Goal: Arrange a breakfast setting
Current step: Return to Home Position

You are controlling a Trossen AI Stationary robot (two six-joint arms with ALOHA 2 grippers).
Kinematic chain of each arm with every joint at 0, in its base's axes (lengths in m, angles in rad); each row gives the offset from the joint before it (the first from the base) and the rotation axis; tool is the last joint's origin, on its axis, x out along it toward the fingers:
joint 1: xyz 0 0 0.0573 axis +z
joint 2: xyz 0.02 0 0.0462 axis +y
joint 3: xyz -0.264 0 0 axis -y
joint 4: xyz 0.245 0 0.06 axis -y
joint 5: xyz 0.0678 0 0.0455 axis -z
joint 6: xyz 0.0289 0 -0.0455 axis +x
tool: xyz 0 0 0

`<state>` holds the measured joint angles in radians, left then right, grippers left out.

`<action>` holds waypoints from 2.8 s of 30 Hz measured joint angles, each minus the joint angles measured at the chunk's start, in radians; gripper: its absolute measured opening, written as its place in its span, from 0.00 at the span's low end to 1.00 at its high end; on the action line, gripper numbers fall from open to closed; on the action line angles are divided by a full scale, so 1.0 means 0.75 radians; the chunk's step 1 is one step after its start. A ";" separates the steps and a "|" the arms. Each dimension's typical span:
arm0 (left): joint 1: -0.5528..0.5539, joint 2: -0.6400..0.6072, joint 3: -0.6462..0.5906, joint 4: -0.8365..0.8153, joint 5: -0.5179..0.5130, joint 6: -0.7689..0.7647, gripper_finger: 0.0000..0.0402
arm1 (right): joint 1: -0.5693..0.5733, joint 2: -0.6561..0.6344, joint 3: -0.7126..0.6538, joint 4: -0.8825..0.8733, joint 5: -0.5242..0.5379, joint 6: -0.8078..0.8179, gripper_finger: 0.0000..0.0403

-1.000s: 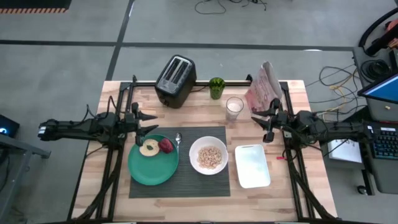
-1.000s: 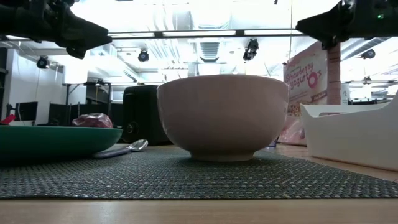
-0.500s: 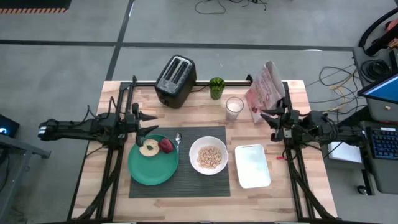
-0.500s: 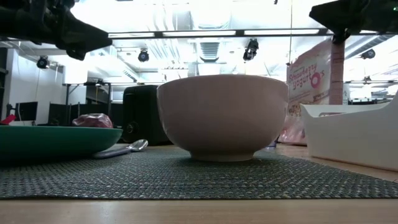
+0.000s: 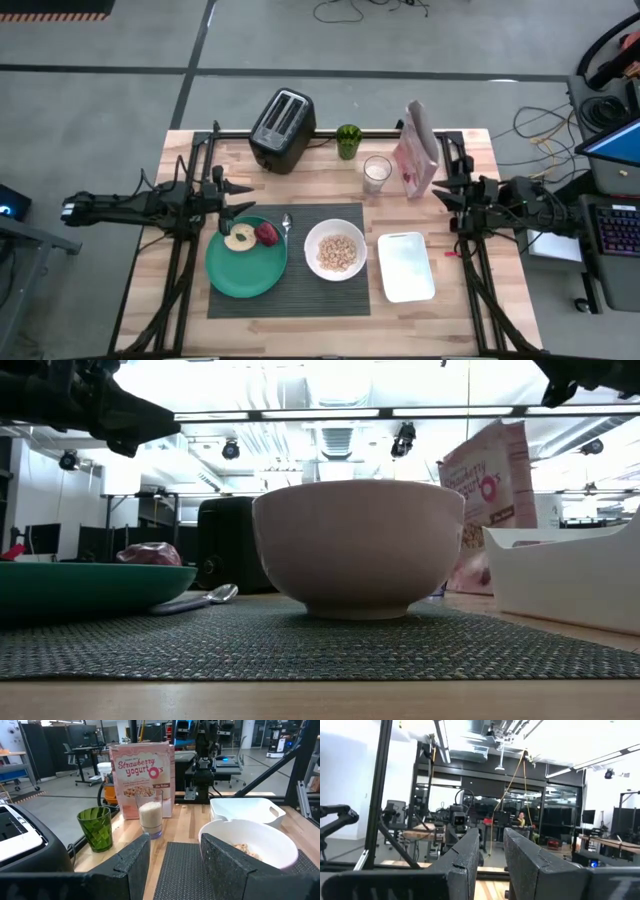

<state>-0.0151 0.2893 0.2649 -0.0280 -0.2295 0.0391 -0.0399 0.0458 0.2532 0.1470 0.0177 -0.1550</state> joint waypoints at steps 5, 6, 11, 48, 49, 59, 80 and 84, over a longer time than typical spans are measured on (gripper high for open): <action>0.000 0.000 0.000 -0.002 0.000 0.011 0.40 | 0.000 -0.059 -0.021 -0.049 0.001 -0.005 0.20; 0.000 0.000 -0.001 -0.002 0.000 0.011 0.40 | 0.000 -0.060 -0.027 -0.057 0.001 -0.012 0.20; 0.000 -0.001 -0.029 -0.002 0.000 -0.012 0.40 | 0.000 -0.048 -0.052 -0.049 0.001 -0.035 0.20; 0.000 0.061 -0.330 0.446 0.005 -0.205 0.40 | -0.001 -0.031 -0.322 -0.090 0.188 0.106 0.20; 0.000 0.061 -0.330 0.446 0.005 -0.205 0.40 | -0.001 -0.032 -0.322 -0.090 0.188 0.106 0.20; 0.000 0.065 -0.330 0.446 0.005 -0.204 0.40 | -0.001 -0.031 -0.322 -0.090 0.188 0.102 0.20; 0.000 0.076 -0.329 0.446 0.005 -0.204 0.40 | -0.001 -0.031 -0.322 -0.090 0.188 0.102 0.20; 0.000 0.076 -0.329 0.446 0.005 -0.204 0.40 | -0.001 -0.031 -0.322 -0.090 0.188 0.102 0.20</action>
<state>-0.0151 0.3462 0.0181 0.3061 -0.2256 -0.1139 -0.0402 0.0227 0.0116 0.0792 0.1589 -0.0784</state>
